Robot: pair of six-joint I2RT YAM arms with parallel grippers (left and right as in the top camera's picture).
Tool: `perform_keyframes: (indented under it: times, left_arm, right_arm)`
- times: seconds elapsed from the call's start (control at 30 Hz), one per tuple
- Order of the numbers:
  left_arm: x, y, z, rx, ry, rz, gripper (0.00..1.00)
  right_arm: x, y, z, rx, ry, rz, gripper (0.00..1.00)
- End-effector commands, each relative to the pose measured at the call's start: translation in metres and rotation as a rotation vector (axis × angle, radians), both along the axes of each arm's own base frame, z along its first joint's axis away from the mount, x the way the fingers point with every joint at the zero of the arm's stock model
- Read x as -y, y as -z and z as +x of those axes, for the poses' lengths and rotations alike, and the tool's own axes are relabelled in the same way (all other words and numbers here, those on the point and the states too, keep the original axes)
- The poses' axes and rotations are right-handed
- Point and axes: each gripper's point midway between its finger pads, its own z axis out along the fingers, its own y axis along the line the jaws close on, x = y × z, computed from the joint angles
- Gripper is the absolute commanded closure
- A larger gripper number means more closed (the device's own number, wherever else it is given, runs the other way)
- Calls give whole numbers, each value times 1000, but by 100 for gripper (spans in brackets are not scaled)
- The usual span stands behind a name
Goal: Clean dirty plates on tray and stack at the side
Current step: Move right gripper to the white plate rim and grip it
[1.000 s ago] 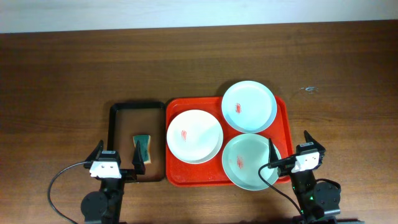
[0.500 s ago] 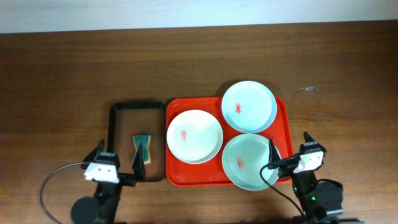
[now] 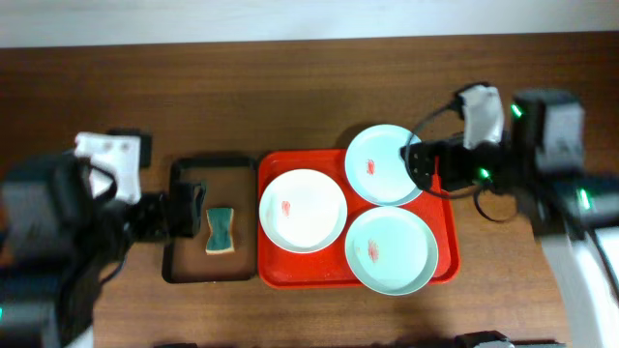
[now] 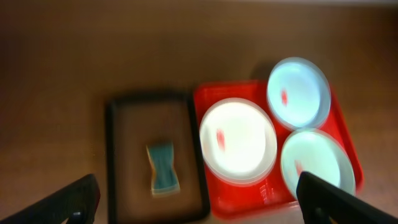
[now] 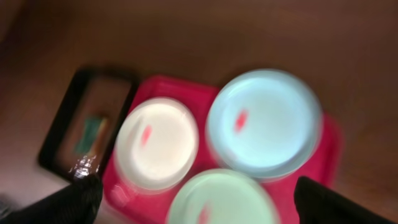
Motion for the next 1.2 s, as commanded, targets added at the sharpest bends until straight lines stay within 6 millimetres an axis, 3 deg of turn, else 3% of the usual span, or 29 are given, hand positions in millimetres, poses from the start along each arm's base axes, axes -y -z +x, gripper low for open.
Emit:
perform_keyframes:
  times: [0.0, 0.03, 0.07, 0.1, 0.13, 0.23, 0.27, 0.3, 0.33, 0.4, 0.43, 0.5, 0.53, 0.63, 0.73, 0.83, 1.0, 1.17]
  left_arm:
    - [6, 43, 21, -219, 33, -26, 1]
    - [6, 56, 27, -276, 32, -29, 0]
    - [6, 67, 32, -326, 31, -30, 46]
    - [6, 82, 35, -397, 30, -33, 100]
    - [6, 92, 35, -447, 30, -35, 100]
    - [6, 122, 34, -529, 29, -38, 100]
    - [6, 127, 35, -532, 29, -38, 100]
    - [6, 132, 35, -537, 29, -38, 100]
    - [6, 139, 33, -555, 26, -40, 100]
    - [6, 148, 29, -580, 26, -41, 100]
    - [6, 154, 27, -590, 26, -41, 100]
    - [6, 164, 24, -611, 25, -42, 96]
    - [6, 169, 23, -619, 25, -42, 86]
    - [6, 181, 22, -628, 25, -43, 71]
    - [6, 182, 24, -623, 25, -42, 68]
    - [6, 182, 24, -619, 25, -42, 66]
    - [6, 182, 25, -615, 25, -42, 63]
    - [6, 182, 25, -615, 25, -42, 63]
  right_arm:
    - [-44, 20, 13, -191, -138, 238, 2]
    - [-49, 33, 18, -249, -151, 270, 2]
    - [-53, 54, 22, -342, -147, 298, 12]
    - [-54, 69, 25, -391, -141, 298, 59]
    - [-54, 79, 26, -428, -135, 297, 87]
    - [-43, 103, 21, -486, -84, 219, 80]
    - [-42, 107, 19, -493, -80, 211, 69]
    - [-43, 106, 20, -487, -85, 219, 11]
    - [-43, 106, 20, -488, -84, 218, 2]
    - [-47, 106, 18, -492, -95, 213, 1]
    - [-50, 108, 16, -493, -104, 199, 30]
    - [-56, 117, 11, -489, -119, 102, 60]
    - [-56, 126, 9, -501, -79, 22, 60]
    - [-47, 140, 13, -513, 122, -144, 59]
    - [-67, 139, 16, -457, 102, -168, 57]
    - [-72, 141, 15, -460, 105, -164, 57]
    - [-73, 191, 14, -529, 128, -178, 60]
    - [-77, 219, 12, -530, 166, -148, 69]
